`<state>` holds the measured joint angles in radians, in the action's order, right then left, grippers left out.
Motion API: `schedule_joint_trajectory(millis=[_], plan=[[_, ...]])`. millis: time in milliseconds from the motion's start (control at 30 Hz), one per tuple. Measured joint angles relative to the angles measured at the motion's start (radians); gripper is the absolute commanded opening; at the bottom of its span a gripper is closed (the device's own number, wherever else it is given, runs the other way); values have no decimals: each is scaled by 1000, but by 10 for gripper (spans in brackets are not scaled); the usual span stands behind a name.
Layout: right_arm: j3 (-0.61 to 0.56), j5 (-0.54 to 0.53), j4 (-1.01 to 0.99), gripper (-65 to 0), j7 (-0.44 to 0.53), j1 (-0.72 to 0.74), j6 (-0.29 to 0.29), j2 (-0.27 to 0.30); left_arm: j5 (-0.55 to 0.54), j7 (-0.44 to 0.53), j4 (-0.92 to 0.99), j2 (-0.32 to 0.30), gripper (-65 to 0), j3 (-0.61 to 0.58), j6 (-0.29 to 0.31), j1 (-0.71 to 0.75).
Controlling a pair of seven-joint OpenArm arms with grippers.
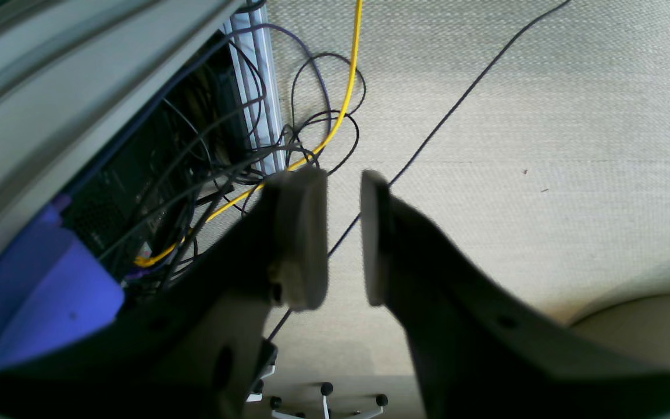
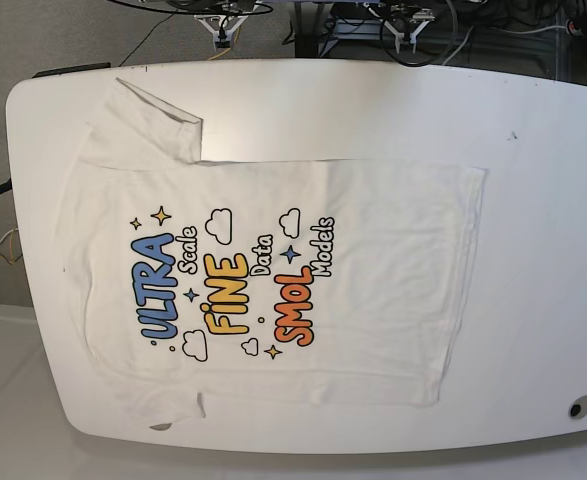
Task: Fold the T-shirt properly
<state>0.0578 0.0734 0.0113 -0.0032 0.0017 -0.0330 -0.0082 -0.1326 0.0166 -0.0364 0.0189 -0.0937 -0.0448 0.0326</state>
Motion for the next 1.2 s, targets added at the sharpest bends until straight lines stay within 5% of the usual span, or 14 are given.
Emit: schedule_joint_trajectory(millis=[1200], plan=[[-16,0,21,-520,25,-5,7,14,19,3,0,0,-650,-5,-3,9]])
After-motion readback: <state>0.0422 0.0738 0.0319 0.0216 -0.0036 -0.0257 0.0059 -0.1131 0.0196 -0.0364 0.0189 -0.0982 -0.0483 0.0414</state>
